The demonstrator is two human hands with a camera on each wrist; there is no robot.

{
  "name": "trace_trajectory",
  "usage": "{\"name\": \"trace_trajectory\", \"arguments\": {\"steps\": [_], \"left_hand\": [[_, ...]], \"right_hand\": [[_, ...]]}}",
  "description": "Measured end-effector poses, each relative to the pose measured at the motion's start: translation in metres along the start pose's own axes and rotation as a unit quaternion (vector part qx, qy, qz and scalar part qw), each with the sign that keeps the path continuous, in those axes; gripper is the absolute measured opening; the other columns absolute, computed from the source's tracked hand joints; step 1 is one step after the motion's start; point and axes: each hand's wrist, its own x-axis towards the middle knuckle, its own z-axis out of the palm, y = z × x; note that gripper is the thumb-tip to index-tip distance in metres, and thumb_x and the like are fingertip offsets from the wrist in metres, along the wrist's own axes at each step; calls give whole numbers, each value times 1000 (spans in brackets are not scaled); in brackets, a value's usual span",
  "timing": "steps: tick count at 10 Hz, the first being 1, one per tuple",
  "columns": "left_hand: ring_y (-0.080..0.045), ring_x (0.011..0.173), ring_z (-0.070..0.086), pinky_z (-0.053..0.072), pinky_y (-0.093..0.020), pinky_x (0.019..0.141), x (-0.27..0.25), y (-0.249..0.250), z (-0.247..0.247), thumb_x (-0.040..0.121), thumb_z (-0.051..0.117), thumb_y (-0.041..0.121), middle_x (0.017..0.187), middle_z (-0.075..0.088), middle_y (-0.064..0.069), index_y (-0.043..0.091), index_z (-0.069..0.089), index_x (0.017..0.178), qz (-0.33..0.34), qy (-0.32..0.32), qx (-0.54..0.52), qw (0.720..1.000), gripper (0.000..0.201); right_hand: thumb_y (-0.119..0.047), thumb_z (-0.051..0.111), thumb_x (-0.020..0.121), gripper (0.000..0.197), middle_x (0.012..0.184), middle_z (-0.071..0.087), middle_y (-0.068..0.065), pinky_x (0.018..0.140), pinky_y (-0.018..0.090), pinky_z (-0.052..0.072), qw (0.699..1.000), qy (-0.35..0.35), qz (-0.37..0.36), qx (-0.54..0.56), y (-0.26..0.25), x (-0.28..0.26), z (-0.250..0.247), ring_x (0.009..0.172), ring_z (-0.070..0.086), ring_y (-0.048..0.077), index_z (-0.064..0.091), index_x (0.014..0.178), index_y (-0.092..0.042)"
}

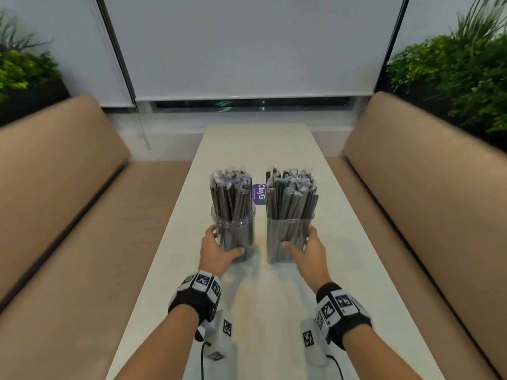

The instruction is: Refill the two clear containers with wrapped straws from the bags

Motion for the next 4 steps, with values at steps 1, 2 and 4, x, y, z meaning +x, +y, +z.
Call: {"name": "trace_trajectory", "arguments": {"steps": [1, 2, 4], "left_hand": [[-28, 132, 41, 38, -38, 106, 0, 1, 1, 66, 87, 13, 141, 43, -15, 7, 33, 142, 3, -2, 10, 1000, 93], [-27, 132, 41, 40, -42, 108, -1, 0, 0, 67, 87, 16, 141, 43, -14, 10, 33, 142, 0, -5, 12, 1000, 93], [-33, 126, 49, 45, -46, 104, -6, -14, -7, 70, 85, 19, 145, 41, -15, 13, 28, 147, -32, -8, -32, 999, 97]], "right_hand": [[-10, 73, 84, 54, 117, 58, 2, 79, 13, 37, 1000, -6, 4, -1, -1, 3, 1, 102, 53, 13, 46, 130, -5], [-12, 73, 85, 55, 121, 58, 3, 82, 16, 37, 1000, -17, 10, 1, -4, 5, 2, 103, 52, 12, 45, 132, -5], [-17, 73, 85, 77, 145, 47, 15, 102, 35, 42, 999, -26, 43, 0, 4, 10, 1, 131, 48, 31, 29, 147, -5]]}}
